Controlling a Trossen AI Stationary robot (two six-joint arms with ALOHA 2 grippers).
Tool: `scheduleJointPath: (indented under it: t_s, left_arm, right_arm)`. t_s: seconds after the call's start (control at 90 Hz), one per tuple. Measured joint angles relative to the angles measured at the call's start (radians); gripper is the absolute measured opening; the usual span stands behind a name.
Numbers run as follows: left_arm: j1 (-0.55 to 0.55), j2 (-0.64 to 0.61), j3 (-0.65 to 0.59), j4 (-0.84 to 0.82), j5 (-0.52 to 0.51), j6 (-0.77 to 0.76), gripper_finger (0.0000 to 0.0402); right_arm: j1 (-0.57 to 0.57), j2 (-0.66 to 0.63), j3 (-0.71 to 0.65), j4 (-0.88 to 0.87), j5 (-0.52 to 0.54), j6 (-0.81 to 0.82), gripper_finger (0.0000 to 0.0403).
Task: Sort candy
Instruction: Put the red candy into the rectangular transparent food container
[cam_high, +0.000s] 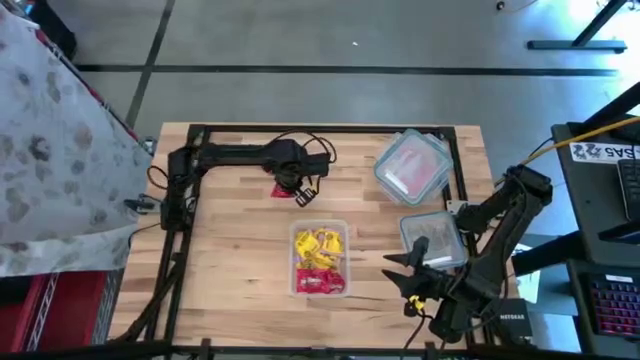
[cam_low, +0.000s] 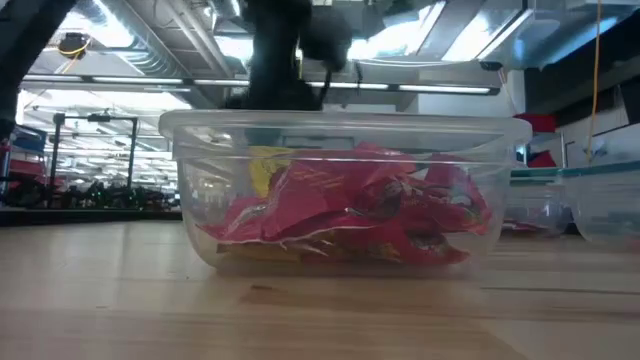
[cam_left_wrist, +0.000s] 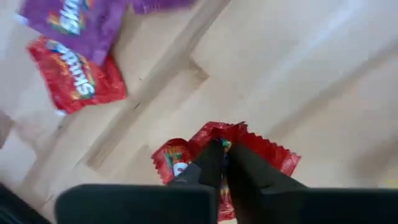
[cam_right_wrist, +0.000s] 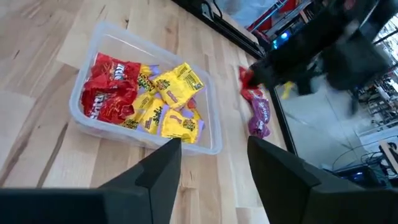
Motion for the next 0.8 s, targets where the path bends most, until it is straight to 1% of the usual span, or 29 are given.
scheduleJointPath:
  t_s: [0.089,0.189,0.344,0.456,0.567,0.611,0.667,0.8]
  left_arm:
    - [-0.063,-0.035,0.054,0.002,0.000,-0.052,0.0000]
    - [-0.152,-0.049,0.099,-0.003,0.025,-0.092,0.0000]
    - [-0.303,-0.052,0.119,0.013,0.035,-0.207,0.0000]
    - [-0.402,-0.045,0.088,0.153,0.026,-0.301,0.0000]
    - [-0.472,-0.044,0.031,0.383,0.006,-0.372,0.0000]
    - [-0.491,-0.044,0.008,0.469,0.002,-0.391,0.0000]
    - [-0.508,-0.044,-0.020,0.538,-0.001,-0.413,0.0000]
    - [-0.512,-0.044,-0.079,0.626,-0.026,-0.510,0.0000]
  right_arm:
    - [0.000,0.000,0.000,0.000,-0.001,0.000,0.0172]
    - [0.000,0.000,0.000,0.002,0.000,0.000,0.0172]
    - [0.000,0.000,0.000,0.003,-0.001,0.000,0.0172]
    - [0.000,0.000,0.000,0.003,0.000,0.000,0.0172]
    - [0.000,0.000,0.000,0.003,0.000,0.000,0.0172]
    - [0.000,0.000,0.000,0.003,0.000,0.000,0.0172]
    - [0.000,0.000,0.000,0.003,0.001,0.000,0.0172]
    - [0.000,0.000,0.000,0.003,0.001,0.000,0.0172]
